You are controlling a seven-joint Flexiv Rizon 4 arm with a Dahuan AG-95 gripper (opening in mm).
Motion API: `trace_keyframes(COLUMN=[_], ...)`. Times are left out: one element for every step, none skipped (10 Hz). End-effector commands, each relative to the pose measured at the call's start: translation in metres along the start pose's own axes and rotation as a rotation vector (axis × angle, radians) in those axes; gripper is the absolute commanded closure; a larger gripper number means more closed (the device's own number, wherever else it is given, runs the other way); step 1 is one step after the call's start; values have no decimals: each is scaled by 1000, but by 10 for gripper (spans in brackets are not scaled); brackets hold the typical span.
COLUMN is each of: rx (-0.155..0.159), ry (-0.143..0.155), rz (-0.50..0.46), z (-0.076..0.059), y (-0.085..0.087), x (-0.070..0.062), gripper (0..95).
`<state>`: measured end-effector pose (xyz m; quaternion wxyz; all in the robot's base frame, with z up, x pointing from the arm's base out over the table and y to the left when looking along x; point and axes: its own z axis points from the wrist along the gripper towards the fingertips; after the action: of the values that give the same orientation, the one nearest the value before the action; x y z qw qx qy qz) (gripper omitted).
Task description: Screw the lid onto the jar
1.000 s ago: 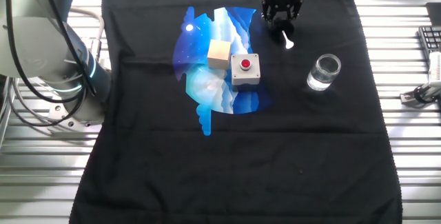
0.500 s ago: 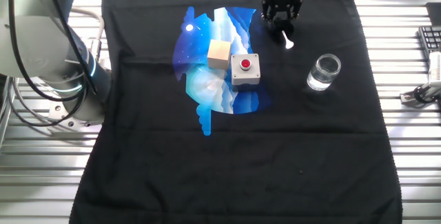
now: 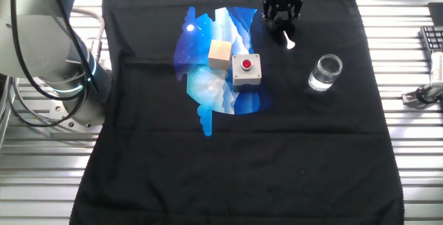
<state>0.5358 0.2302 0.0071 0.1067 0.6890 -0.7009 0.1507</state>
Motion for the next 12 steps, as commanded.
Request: trace_keyframes(rx=[2,2,2,2,2,3,3,2,3,3,4,4], ry=[6,6,8,8,7,7,6,7,7,8,11,14], rz=[2,2,6,9,11,12,13,17,21,25,26,26], z=[0,0,0,0,0,0,0,0,0,0,0,0], y=[1,1,1,1,1,1,1,1,1,1,1,1], x=[1,1,1,1,1,1,1,1,1,1,1,1], gripper=[570,570,570,570,570,760,760,760,950,950,950,950])
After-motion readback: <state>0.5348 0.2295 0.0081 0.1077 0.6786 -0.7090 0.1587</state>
